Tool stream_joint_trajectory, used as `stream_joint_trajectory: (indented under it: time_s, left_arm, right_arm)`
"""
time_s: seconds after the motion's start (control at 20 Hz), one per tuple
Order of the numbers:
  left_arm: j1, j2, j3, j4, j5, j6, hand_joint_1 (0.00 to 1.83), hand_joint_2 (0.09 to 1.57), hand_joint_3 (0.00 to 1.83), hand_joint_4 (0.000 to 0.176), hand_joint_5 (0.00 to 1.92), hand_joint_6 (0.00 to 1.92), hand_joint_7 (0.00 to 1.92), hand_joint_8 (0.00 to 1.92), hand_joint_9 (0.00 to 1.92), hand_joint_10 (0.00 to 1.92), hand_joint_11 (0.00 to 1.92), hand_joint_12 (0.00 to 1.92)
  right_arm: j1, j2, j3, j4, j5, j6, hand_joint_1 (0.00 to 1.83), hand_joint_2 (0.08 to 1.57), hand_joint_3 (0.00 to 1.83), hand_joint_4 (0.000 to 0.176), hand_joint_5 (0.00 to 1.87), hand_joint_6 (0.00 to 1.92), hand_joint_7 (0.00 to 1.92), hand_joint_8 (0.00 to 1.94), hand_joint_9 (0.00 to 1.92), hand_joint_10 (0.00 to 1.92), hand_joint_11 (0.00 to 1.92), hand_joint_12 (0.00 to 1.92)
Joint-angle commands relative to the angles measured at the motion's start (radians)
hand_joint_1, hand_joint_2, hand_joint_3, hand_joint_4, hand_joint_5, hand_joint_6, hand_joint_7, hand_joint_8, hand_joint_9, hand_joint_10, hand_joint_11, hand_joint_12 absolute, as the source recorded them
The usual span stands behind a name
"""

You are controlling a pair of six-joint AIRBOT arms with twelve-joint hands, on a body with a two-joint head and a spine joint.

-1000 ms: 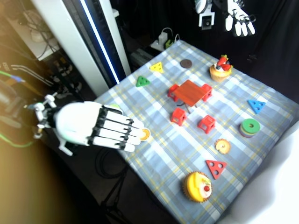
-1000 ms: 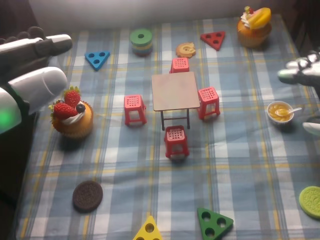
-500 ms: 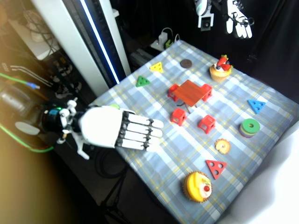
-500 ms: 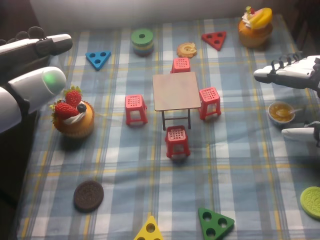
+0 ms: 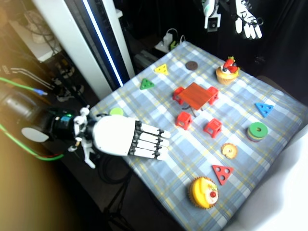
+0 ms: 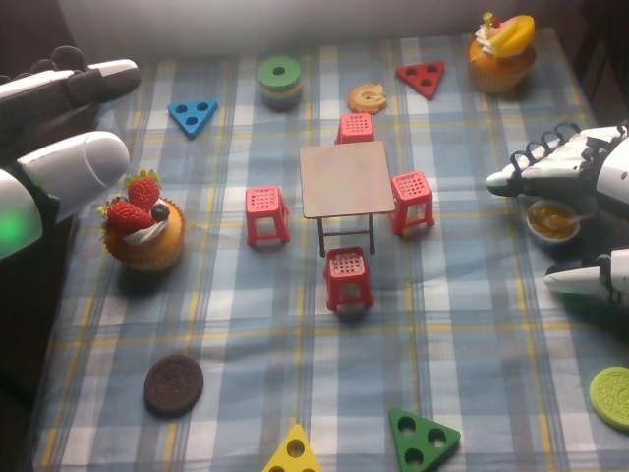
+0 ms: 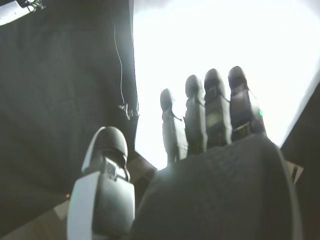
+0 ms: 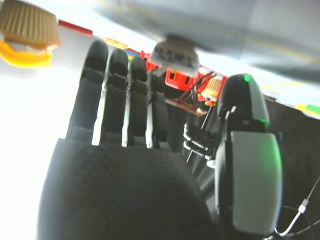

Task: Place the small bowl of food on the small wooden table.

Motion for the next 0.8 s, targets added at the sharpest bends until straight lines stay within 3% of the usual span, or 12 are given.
stream_joint_trajectory:
  time_s: [0.0, 0.1, 0.15, 0.3, 0.45, 0.6, 0.65, 0.75]
  left_arm:
    - [-0.009, -0.003, 0.005, 0.007, -0.123, -0.01, 0.24, 1.2, 0.0, 0.12, 0.46, 0.0, 0.33, 0.0, 0.21, 0.0, 0.0, 0.16]
    - [-0.009, -0.003, 0.005, 0.007, -0.122, -0.01, 0.25, 1.19, 0.0, 0.138, 0.44, 0.0, 0.33, 0.0, 0.21, 0.0, 0.0, 0.14]
    - [-0.009, -0.004, 0.004, 0.006, -0.122, -0.01, 0.26, 1.19, 0.0, 0.137, 0.45, 0.0, 0.33, 0.0, 0.21, 0.0, 0.0, 0.13]
    - [-0.009, -0.004, 0.005, 0.006, -0.122, -0.01, 0.25, 1.19, 0.0, 0.113, 0.47, 0.0, 0.33, 0.0, 0.22, 0.0, 0.0, 0.19]
    - [-0.009, -0.004, 0.006, 0.006, -0.123, -0.01, 0.33, 1.16, 0.0, 0.151, 0.43, 0.0, 0.36, 0.0, 0.24, 0.01, 0.0, 0.19]
    - [-0.009, -0.004, 0.007, 0.006, -0.122, -0.01, 0.33, 1.16, 0.0, 0.155, 0.42, 0.0, 0.36, 0.0, 0.24, 0.0, 0.0, 0.17]
    - [-0.009, -0.005, 0.007, 0.006, -0.122, -0.01, 0.33, 1.16, 0.0, 0.133, 0.45, 0.01, 0.36, 0.0, 0.24, 0.0, 0.0, 0.17]
    - [-0.009, -0.005, 0.007, 0.006, -0.122, -0.01, 0.32, 1.17, 0.0, 0.155, 0.43, 0.0, 0.34, 0.0, 0.22, 0.0, 0.0, 0.17]
  right_arm:
    - [0.012, 0.003, 0.007, 0.023, 0.098, 0.005, 0.68, 1.06, 0.0, 0.0, 0.39, 0.01, 0.45, 0.0, 0.45, 0.01, 0.39, 0.15]
    - [0.013, 0.003, 0.012, 0.022, 0.088, 0.005, 0.75, 1.11, 0.0, 0.0, 0.42, 0.0, 0.51, 0.0, 0.51, 0.0, 0.27, 0.52]
    - [0.014, 0.003, 0.014, 0.022, 0.084, 0.005, 0.78, 1.11, 0.0, 0.0, 0.42, 0.0, 0.51, 0.0, 0.51, 0.0, 0.21, 0.63]
    - [0.02, -0.005, 0.024, 0.022, 0.068, 0.005, 0.86, 1.12, 0.0, 0.0, 0.46, 0.0, 0.53, 0.0, 0.52, 0.0, 0.2, 0.7]
    - [0.027, -0.014, 0.033, 0.02, 0.057, 0.005, 0.87, 1.11, 0.0, 0.002, 0.48, 0.01, 0.53, 0.0, 0.55, 0.01, 0.21, 0.79]
    - [0.03, -0.014, 0.033, 0.018, 0.057, 0.005, 1.02, 1.08, 0.0, 0.0, 0.61, 0.0, 0.67, 0.0, 0.66, 0.01, 0.28, 0.86]
    - [0.03, -0.014, 0.034, 0.018, 0.057, 0.005, 1.06, 1.08, 0.0, 0.0, 0.63, 0.0, 0.7, 0.01, 0.68, 0.01, 0.3, 0.89]
    - [0.03, -0.014, 0.035, 0.018, 0.057, 0.005, 1.09, 1.07, 0.0, 0.0, 0.64, 0.0, 0.78, 0.0, 0.73, 0.01, 0.3, 0.99]
